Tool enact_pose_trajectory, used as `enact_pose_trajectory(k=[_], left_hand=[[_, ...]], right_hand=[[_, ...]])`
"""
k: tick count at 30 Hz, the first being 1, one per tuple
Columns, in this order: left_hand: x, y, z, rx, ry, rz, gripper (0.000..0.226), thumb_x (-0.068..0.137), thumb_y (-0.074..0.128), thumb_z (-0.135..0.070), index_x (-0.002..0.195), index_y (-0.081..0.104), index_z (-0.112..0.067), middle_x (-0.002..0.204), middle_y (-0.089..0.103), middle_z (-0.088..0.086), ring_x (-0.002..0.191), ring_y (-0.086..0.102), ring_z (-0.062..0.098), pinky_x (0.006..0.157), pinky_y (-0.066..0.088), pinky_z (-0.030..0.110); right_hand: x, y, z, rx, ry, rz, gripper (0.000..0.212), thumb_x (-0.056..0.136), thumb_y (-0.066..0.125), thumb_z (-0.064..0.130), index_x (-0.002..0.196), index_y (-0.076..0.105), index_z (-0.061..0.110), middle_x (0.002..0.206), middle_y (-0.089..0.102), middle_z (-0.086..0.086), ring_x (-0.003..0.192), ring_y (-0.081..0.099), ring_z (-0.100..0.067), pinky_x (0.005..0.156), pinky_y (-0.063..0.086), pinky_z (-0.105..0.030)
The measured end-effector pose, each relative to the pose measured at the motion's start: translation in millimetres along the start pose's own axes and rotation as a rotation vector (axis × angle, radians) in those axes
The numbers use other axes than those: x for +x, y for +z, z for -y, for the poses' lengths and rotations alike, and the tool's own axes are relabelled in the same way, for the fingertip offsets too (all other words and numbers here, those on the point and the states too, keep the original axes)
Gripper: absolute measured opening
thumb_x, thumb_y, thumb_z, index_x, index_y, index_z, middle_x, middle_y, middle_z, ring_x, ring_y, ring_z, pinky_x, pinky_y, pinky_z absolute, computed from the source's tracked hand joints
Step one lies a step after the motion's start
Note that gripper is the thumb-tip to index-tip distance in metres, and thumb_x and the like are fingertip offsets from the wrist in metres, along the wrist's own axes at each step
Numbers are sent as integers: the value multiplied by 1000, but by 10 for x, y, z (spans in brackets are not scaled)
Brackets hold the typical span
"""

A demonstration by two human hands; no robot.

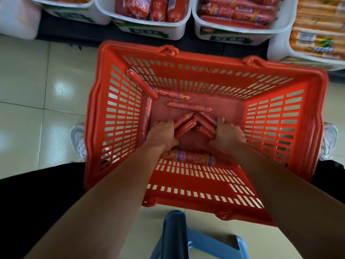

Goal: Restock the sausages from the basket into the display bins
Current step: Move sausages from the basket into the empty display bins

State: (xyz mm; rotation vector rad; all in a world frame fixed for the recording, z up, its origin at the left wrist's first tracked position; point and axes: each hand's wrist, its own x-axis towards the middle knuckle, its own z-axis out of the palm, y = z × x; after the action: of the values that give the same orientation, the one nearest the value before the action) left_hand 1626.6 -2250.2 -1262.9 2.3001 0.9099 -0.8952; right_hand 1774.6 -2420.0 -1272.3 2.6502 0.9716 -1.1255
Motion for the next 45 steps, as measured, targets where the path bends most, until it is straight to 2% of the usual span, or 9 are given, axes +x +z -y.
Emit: enact_pose_trajectory(k=[3, 11, 17, 24, 28, 33, 36, 41, 45], left_hand=[[-36, -34, 66, -72, -11, -17, 65, 75, 77, -43, 128, 50, -16, 127, 58, 11, 119, 53, 31, 102, 43, 41], [-234, -438, 44, -292, -50, -78, 44, 71, 79, -42, 104, 56, -24, 94, 60, -4, 89, 58, 19, 77, 45, 31], [-565, -894, -45, -405, 2, -161, 48, 66, 81, -38, 107, 61, -24, 98, 64, -5, 91, 61, 18, 80, 46, 30], [-1132, -1465, -182, -497, 51, -267, 31, 68, 83, -38, 80, 57, -26, 76, 59, -12, 71, 56, 5, 59, 36, 21], [-1266, -1858, -330, -531, 85, -376, 40, 67, 84, -43, 93, 65, -20, 84, 65, -6, 81, 62, 16, 70, 44, 31], [-1241, -2395, -531, -647, 138, -486, 32, 70, 85, -35, 89, 62, -23, 82, 66, -13, 79, 64, 8, 73, 45, 27], [-1149, -2676, -609, -703, 185, -507, 37, 71, 85, -32, 100, 65, -21, 91, 72, -6, 85, 68, 10, 79, 53, 28], [-834, -3003, -645, -801, 253, -474, 39, 78, 82, -22, 113, 65, -23, 99, 73, -10, 86, 68, 2, 76, 52, 13], [-456, -3104, -604, -858, 250, -452, 41, 76, 83, -29, 114, 66, -28, 100, 75, -11, 91, 71, 6, 91, 55, 32]], right_hand=[[-29, -37, -15, 59, 28, -17, 67, 70, 80, 40, 121, 46, 14, 110, 66, -13, 104, 64, -35, 86, 49, -41], [-141, -298, -9, 414, 95, 49, 61, 63, 82, 41, 113, 55, 21, 96, 59, 0, 85, 56, -23, 74, 43, -29], [-463, -767, 88, 429, 1, -18, 54, 61, 83, 38, 105, 56, 22, 96, 64, -2, 83, 58, -22, 74, 45, -29], [-969, -1481, 173, 447, -91, -138, 53, 58, 81, 41, 100, 54, 24, 85, 64, 2, 79, 63, -23, 69, 45, -29], [-1124, -1962, 201, 424, -156, -257, 58, 53, 79, 46, 102, 54, 25, 85, 66, 2, 80, 65, -24, 72, 51, -33], [-1019, -2592, 178, 411, -167, -418, 63, 56, 80, 44, 108, 55, 19, 89, 65, -1, 81, 63, -26, 70, 49, -32], [-784, -2935, 201, 431, -167, -487, 55, 61, 83, 36, 103, 51, 19, 92, 64, -4, 83, 61, -27, 70, 47, -33], [-194, -3302, 341, 378, -157, -521, 61, 67, 85, 34, 115, 49, 20, 96, 61, -3, 86, 59, -26, 73, 44, -32], [333, -3269, 395, 250, -164, -486, 80, 65, 82, 35, 134, 42, 22, 112, 66, -11, 101, 64, -35, 85, 53, -40]])
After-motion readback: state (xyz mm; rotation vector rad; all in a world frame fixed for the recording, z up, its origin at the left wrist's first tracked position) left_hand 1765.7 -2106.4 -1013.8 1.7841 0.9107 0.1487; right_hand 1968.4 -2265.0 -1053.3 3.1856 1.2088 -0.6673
